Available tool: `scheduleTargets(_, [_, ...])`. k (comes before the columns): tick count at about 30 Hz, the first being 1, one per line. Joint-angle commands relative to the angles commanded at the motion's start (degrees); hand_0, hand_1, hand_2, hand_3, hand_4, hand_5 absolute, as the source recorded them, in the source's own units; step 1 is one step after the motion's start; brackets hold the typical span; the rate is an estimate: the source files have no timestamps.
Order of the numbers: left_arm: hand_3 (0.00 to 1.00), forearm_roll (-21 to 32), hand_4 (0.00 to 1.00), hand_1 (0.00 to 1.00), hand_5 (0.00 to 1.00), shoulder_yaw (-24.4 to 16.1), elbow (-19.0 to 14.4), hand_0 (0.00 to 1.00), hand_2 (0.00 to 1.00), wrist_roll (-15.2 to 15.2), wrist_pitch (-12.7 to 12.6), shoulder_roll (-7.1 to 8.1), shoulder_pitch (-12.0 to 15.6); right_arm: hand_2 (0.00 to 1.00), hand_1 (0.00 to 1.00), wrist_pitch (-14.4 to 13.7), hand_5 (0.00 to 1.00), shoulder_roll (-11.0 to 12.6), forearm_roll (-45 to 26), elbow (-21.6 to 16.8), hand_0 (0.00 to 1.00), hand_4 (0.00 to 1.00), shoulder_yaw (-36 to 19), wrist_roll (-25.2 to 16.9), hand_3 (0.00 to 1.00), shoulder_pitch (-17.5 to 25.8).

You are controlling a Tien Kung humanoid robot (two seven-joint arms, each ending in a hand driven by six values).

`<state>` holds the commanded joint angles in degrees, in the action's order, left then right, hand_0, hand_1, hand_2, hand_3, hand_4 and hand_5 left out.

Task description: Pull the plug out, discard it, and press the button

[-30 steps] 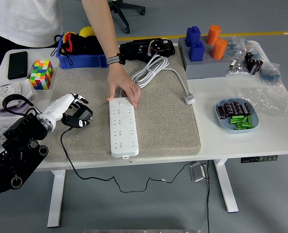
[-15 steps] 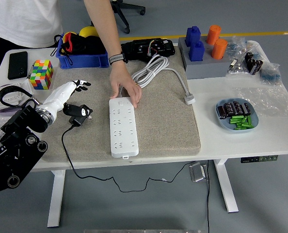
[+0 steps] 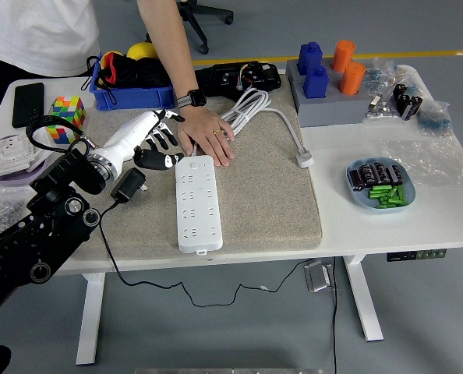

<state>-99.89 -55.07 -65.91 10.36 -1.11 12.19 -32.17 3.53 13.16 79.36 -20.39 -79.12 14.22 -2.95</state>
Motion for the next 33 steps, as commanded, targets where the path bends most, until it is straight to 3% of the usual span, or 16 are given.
scheduleTargets(2, [0.678,0.56,0.352,0.260,0.002,1.06,1.42,0.193,0.262,0.44,0.46,-0.42,-1.02,0.709,0.700,0.04,0.633,0.02,-0.01,0.04,0.749,0.777,0.12,0.01,0.723,0.01])
scheduleTargets(3, [0.590,0.88,0.092,0.127,0.002,1.62,2.13,0.100,0.144,0.62,0.67,-0.63,-1.51,0.709,0.700,0.04,0.634,0.02,-0.01,0.07,0.749,0.776,0.13,0.01,0.724,0.02])
scheduleTargets(8, [0.590,2.93,0.092,0.127,0.002,4.32,4.99,0.100,0.144,2.20,2.37,-1.77,-3.55,0.709,0.700,0.04,0.634,0.12,-0.08,0.11,0.749,0.776,0.24,0.02,0.724,0.05])
scheduleTargets(9, [0.589,3.36,0.050,0.068,0.002,4.74,5.36,0.086,0.114,2.43,2.59,-1.99,-3.84,0.709,0.701,0.05,0.634,0.15,-0.07,0.12,0.750,0.776,0.28,0.03,0.723,0.06])
scheduleTargets(11, [0.589,4.44,0.050,0.068,0.002,5.76,6.43,0.086,0.114,2.88,3.02,-2.63,-4.66,0.709,0.701,0.05,0.634,0.18,-0.09,0.13,0.750,0.776,0.41,0.03,0.723,0.05])
scheduleTargets(22, [0.638,5.62,0.036,0.041,0.002,9.53,11.37,0.078,0.122,3.71,3.28,-5.53,-7.81,0.709,0.700,0.06,0.634,0.22,-0.17,0.15,0.750,0.776,0.86,0.01,0.723,0.22])
scheduleTargets(33, [0.650,1.25,0.007,0.037,0.002,10.70,15.72,0.073,0.125,4.86,3.25,-6.92,-9.02,0.709,0.700,0.06,0.634,0.18,-0.07,0.19,0.750,0.776,0.55,0.03,0.723,0.32])
